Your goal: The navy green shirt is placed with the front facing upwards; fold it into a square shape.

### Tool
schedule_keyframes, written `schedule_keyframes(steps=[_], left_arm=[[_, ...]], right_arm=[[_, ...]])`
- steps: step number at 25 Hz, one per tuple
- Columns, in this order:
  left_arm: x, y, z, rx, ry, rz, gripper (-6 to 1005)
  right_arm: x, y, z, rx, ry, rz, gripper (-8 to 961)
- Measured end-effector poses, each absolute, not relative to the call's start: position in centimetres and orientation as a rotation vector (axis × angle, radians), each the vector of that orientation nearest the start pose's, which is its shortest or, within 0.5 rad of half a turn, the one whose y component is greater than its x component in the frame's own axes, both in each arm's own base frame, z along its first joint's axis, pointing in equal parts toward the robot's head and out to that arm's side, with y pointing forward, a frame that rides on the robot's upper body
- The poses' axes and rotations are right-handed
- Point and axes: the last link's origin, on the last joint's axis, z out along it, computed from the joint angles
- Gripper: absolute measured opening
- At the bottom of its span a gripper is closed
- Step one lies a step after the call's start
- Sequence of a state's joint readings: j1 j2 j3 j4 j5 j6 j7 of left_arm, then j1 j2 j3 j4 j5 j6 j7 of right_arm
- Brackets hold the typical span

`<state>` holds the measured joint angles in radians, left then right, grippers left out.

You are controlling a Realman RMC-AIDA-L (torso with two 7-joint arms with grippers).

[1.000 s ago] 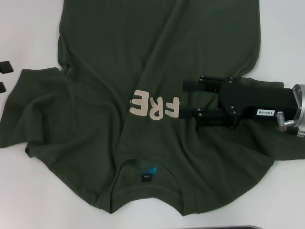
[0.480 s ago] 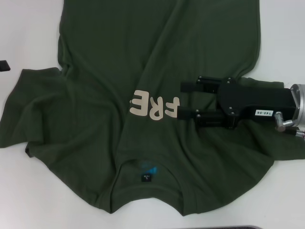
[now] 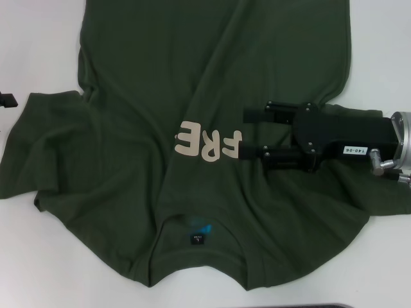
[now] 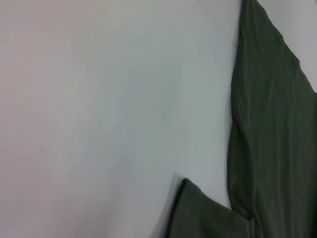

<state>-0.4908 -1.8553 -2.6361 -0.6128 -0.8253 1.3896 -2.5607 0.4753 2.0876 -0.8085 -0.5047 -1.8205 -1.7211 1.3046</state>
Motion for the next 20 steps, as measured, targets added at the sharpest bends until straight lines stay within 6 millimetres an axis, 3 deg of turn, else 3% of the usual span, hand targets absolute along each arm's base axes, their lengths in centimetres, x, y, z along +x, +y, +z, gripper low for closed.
schedule_keyframes(steps=[7,15,20], left_arm=[[-37.2,33.4,9.9,2.213,2.695,0.66,743],[-37.1,33.4,9.7,2.217,2.689,0.658,736],[-37.4,33.5,9.6,2.228,2.708,0.658,732]], right_arm=[[24.9,28.5,-2.6,-2.825,0.683,1.048,822],[24.5,30.0,-1.6,-2.798,0.873,0.998,823],[24.3,30.2,-1.5,-2.802,0.861,0.996,823]])
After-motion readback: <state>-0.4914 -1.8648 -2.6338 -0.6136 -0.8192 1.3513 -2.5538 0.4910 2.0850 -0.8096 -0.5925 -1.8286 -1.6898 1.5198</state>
